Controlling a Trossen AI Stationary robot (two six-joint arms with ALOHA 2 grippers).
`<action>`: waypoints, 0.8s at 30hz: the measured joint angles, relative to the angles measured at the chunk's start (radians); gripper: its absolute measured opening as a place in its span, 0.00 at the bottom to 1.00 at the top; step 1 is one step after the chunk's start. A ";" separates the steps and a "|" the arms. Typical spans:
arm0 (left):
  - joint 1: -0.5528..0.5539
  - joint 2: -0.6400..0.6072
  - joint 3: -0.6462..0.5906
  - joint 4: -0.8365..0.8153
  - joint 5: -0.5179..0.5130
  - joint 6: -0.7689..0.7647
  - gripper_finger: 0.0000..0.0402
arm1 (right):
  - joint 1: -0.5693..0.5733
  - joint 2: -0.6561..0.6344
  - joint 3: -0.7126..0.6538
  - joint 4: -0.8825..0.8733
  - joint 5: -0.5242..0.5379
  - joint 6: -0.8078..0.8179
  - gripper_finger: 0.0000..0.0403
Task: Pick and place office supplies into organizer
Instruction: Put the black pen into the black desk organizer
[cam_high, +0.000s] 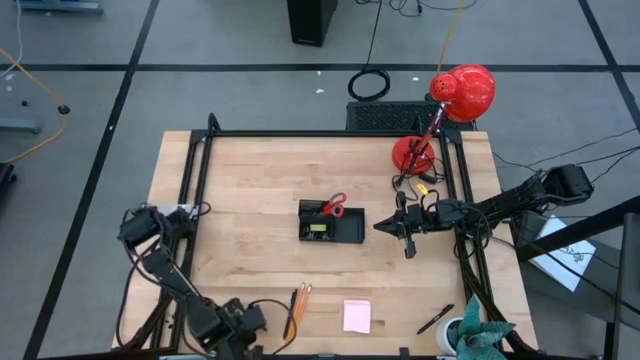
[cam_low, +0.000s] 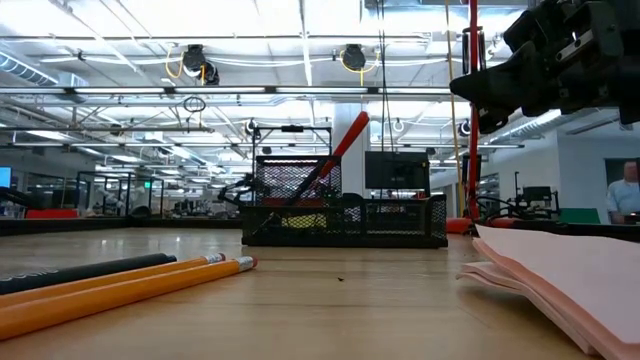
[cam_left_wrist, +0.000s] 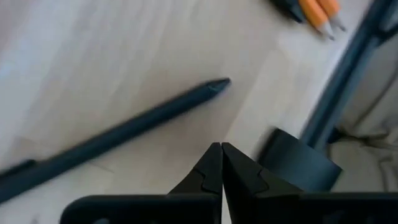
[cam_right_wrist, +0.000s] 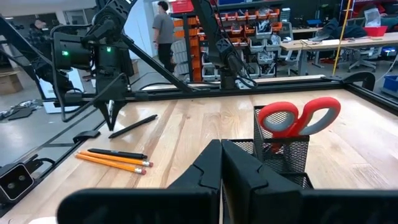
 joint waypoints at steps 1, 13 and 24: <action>-0.006 0.000 0.000 0.006 0.001 -0.005 0.03 | 0.000 0.000 0.000 0.000 0.000 0.000 0.01; 0.069 0.000 0.000 0.054 0.018 0.097 0.01 | 0.000 0.000 0.000 0.000 0.000 0.000 0.01; 0.143 0.000 0.000 0.133 -0.002 0.311 0.01 | 0.000 0.000 0.000 0.000 0.000 -0.003 0.01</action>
